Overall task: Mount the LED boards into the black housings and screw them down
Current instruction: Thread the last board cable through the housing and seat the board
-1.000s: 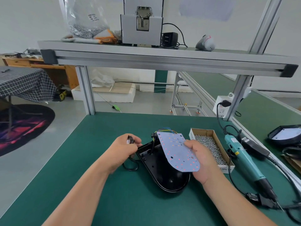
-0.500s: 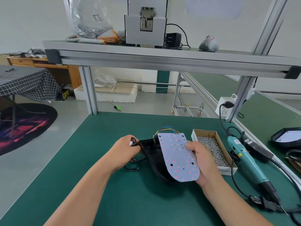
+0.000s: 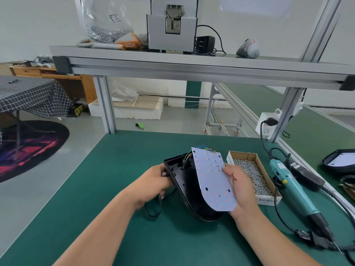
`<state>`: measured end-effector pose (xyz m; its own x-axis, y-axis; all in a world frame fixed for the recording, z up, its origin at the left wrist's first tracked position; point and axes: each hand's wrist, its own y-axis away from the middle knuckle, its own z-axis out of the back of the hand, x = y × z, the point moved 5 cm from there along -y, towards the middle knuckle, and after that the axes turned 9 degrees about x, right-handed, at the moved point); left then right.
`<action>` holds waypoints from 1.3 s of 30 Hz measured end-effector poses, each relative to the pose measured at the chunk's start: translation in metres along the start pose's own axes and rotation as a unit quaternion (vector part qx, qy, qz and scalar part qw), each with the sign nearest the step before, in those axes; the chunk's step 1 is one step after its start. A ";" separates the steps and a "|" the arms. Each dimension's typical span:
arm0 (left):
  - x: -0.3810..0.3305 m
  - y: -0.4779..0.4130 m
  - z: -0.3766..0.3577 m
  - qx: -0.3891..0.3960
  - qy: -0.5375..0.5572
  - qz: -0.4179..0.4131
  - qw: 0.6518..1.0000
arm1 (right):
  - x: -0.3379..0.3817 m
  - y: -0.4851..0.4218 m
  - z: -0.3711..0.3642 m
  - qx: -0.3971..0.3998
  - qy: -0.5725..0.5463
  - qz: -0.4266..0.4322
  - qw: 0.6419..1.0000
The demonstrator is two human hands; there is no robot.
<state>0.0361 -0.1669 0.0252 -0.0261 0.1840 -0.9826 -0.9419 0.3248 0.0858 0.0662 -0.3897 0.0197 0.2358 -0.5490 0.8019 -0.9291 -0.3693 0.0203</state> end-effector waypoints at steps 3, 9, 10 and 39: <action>0.001 0.000 0.003 -0.016 0.007 -0.013 1.000 | 0.001 -0.001 -0.001 0.003 0.026 -0.006 1.000; 0.003 -0.001 0.023 -0.084 -0.035 -0.028 0.995 | 0.005 -0.001 0.012 -0.045 0.127 -0.046 0.990; 0.003 -0.001 0.026 -0.089 -0.034 -0.033 0.995 | 0.007 -0.002 0.012 -0.049 0.154 -0.050 0.986; 0.016 -0.002 0.035 -0.061 0.054 -0.080 0.993 | 0.003 -0.032 -0.091 0.015 0.744 0.176 0.644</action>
<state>0.0489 -0.1316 0.0147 0.0980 0.0356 -0.9945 -0.9700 0.2267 -0.0875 0.0703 -0.3112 0.0758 -0.5425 0.7162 0.4390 -0.8396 -0.4442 -0.3127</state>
